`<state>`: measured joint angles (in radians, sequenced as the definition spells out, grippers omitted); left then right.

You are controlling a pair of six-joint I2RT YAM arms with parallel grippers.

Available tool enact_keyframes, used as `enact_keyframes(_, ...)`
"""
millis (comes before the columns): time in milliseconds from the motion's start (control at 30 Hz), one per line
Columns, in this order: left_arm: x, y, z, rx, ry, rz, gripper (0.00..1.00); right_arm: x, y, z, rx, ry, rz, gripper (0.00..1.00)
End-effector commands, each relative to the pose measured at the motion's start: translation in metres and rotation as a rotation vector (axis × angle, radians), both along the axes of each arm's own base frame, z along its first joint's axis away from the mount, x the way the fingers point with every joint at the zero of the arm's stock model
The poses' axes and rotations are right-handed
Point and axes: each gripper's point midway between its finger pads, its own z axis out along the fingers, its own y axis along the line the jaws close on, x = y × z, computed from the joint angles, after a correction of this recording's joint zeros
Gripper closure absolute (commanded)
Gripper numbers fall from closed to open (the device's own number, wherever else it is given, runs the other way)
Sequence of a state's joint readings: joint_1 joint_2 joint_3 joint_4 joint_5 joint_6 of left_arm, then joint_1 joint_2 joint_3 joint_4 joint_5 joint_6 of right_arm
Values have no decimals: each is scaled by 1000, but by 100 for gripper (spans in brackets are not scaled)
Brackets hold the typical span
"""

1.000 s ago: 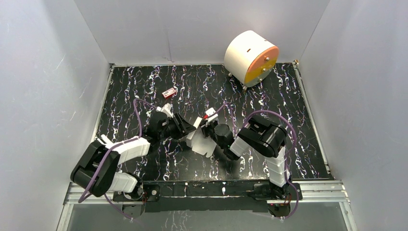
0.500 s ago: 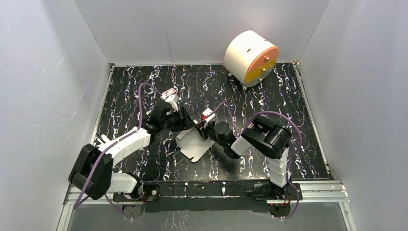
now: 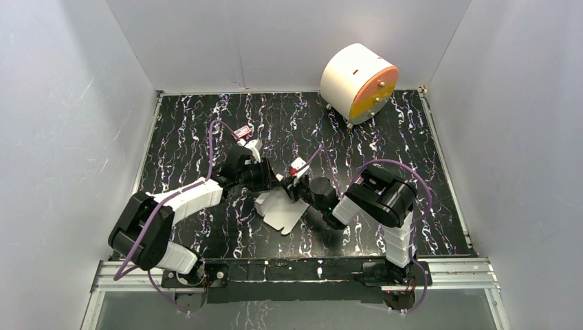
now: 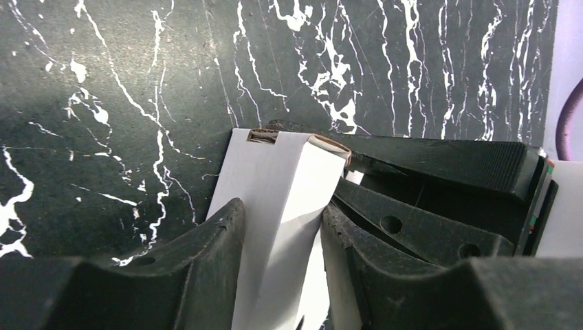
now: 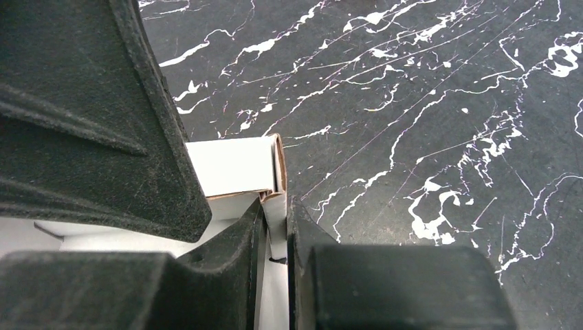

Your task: Fold the paper box

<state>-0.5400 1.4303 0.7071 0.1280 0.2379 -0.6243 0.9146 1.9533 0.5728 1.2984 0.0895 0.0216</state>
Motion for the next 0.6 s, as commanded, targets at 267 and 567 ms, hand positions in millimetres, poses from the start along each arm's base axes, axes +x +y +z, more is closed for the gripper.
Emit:
enact_keyframes(267,-10,-6,5,-32,41,-33,67,5,1,54,154,-214,2,72)
enact_keyframes(567,-16,-12,10,-60,68,-66,69,6,4,52,134,-226,15,75)
